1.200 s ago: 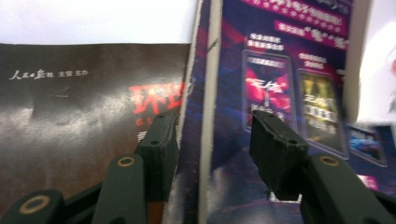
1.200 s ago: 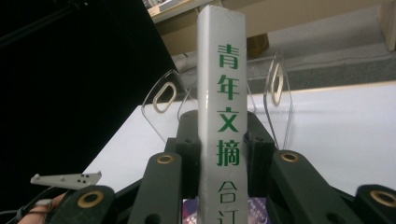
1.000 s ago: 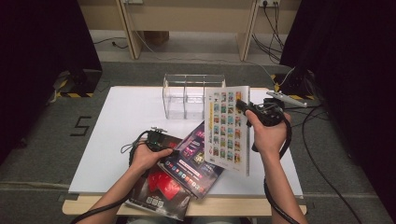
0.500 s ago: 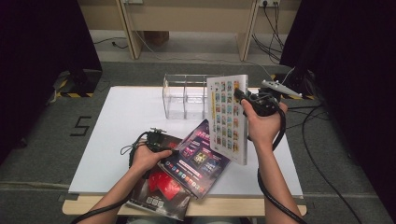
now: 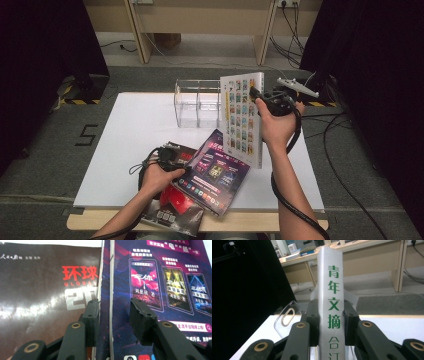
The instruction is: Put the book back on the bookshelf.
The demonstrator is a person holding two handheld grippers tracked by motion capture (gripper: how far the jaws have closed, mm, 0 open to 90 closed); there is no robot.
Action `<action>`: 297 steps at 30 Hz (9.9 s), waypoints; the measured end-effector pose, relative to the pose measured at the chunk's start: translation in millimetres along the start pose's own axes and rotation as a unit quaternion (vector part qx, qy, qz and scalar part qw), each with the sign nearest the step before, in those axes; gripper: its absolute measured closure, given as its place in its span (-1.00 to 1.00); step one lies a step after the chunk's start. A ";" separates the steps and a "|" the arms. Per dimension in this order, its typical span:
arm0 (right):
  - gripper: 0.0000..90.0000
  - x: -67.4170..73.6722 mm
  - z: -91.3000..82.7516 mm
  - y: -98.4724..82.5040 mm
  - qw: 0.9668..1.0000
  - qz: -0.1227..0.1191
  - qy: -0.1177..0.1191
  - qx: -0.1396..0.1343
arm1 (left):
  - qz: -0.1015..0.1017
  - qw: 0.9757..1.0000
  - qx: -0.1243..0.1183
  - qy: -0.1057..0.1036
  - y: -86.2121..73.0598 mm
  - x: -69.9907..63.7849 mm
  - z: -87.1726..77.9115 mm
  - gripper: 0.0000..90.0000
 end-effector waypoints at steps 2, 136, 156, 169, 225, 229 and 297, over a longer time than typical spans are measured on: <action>0.63 1.3 3.2 4.6 1.000 -0.003 -0.005 -0.005 | -0.002 1.000 -0.003 -0.002 -4.4 -2.3 -1.3 0.33; 0.20 -2.7 53.6 -21.8 0.994 -0.048 -0.077 0.064 | 0.004 0.995 -0.102 -0.018 -53.6 8.1 -51.3 0.10; 0.66 -1.4 54.6 -15.2 0.993 -0.054 -0.097 0.048 | 0.004 0.995 -0.101 -0.025 -53.9 8.2 -50.7 0.10; 0.66 8.2 60.3 -2.7 0.993 -0.057 -0.101 0.003 | 0.005 0.994 -0.106 -0.025 -53.7 8.0 -52.1 0.10; 0.49 2.4 92.5 -11.3 0.993 -0.072 -0.093 0.028 | 0.001 0.995 -0.100 -0.026 -56.6 12.2 -48.9 0.06; 0.55 1.6 96.4 -11.0 0.991 -0.072 -0.100 0.047 | 0.002 0.995 -0.100 -0.026 -56.5 12.0 -49.4 0.06; 0.64 -3.8 115.9 -9.5 0.988 -0.069 -0.136 0.027 | 0.005 0.995 -0.094 -0.031 -56.8 10.4 -46.7 0.06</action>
Point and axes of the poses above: each handheld gripper's, and its own axes: z roughly forward along the jaws, y roughly out of its top, x roughly to its left, the point moved 2 cm from there along z, roughly forward along the jaws, and after that the axes turned 1 degree about x, right-handed, at the moved point
